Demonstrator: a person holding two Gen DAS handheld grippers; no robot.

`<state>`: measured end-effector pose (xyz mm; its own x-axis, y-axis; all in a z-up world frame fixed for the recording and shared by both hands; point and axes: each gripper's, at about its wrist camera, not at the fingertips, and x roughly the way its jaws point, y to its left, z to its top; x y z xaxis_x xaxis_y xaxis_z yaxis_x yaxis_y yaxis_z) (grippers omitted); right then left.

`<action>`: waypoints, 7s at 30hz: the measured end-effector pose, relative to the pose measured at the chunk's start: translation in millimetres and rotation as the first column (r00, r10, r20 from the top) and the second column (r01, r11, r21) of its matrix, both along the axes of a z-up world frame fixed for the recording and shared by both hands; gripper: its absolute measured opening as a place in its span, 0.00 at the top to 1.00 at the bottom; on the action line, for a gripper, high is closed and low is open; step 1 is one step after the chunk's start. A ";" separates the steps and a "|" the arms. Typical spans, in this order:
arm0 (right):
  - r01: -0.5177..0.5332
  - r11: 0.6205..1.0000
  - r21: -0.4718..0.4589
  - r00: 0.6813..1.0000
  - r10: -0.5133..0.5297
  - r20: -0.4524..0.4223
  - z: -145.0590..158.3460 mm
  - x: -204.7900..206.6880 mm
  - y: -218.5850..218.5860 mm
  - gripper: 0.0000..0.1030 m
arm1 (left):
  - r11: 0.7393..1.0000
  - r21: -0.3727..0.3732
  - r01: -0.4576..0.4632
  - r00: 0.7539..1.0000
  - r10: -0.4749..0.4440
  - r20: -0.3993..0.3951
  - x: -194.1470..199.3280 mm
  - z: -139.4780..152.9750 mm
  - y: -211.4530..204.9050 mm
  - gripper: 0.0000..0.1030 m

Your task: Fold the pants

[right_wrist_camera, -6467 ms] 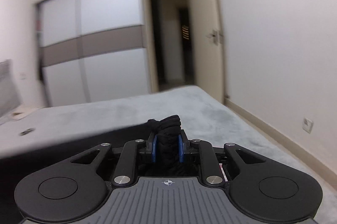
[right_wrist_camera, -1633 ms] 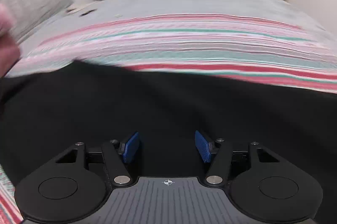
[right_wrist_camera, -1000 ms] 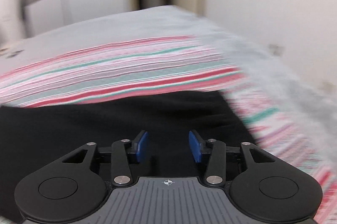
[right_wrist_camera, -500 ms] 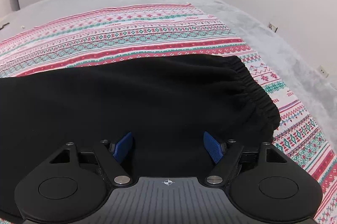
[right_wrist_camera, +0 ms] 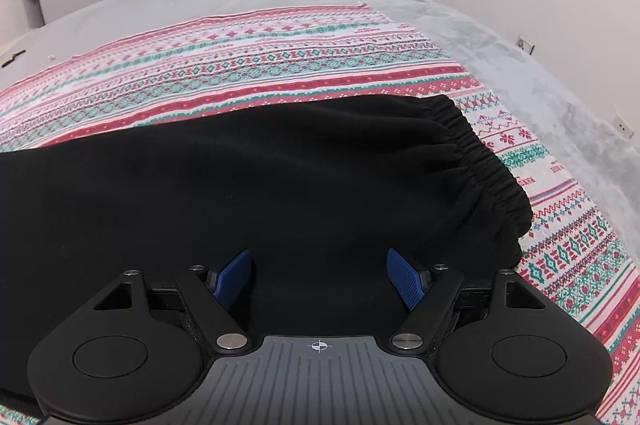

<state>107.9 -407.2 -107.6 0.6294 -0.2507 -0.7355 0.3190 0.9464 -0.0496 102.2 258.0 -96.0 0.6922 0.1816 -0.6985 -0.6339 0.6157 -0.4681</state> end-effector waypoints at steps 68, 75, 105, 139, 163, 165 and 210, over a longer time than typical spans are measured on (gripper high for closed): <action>0.217 0.904 0.369 0.860 -0.356 0.366 48.3 -64.8 -88.1 0.77 | 0.680 0.350 0.644 0.762 -0.608 -0.222 52.3 -12.0 -207.1 0.00; -0.187 0.901 -0.391 0.796 0.372 0.478 85.3 -60.1 114.4 0.77 | 0.777 0.248 0.579 0.814 -0.571 -0.110 59.2 -8.1 -190.6 0.00; -0.726 0.570 -0.385 0.623 0.782 -0.017 -9.3 -75.5 253.1 0.78 | 0.604 -0.155 0.782 0.624 -0.757 0.193 91.4 -30.0 -280.8 0.00; -0.778 0.614 -0.131 0.615 0.787 0.039 4.4 -61.8 205.5 0.34 | 0.736 0.237 0.635 0.750 -0.660 0.042 58.5 34.6 -202.2 0.54; -0.818 0.570 0.075 0.574 0.801 0.169 26.3 -52.9 216.2 0.32 | 0.861 0.249 0.444 0.890 -0.455 -0.015 45.1 44.6 -89.0 0.54; -0.796 0.594 0.112 0.605 0.779 0.165 24.2 -46.0 214.0 0.32 | 0.855 0.252 0.454 0.887 -0.461 -0.038 50.3 36.6 -84.8 0.54; -0.757 0.626 0.185 0.639 0.769 0.012 6.6 -26.0 216.5 0.98 | 0.541 0.541 0.644 0.754 -0.570 -0.328 64.0 2.2 -239.4 0.01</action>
<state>82.0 -190.7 -101.0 0.4928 0.4211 -0.7615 -0.5196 0.8443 0.1307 166.2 18.7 -93.9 0.7303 0.1361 -0.6695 -0.0200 0.9838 0.1782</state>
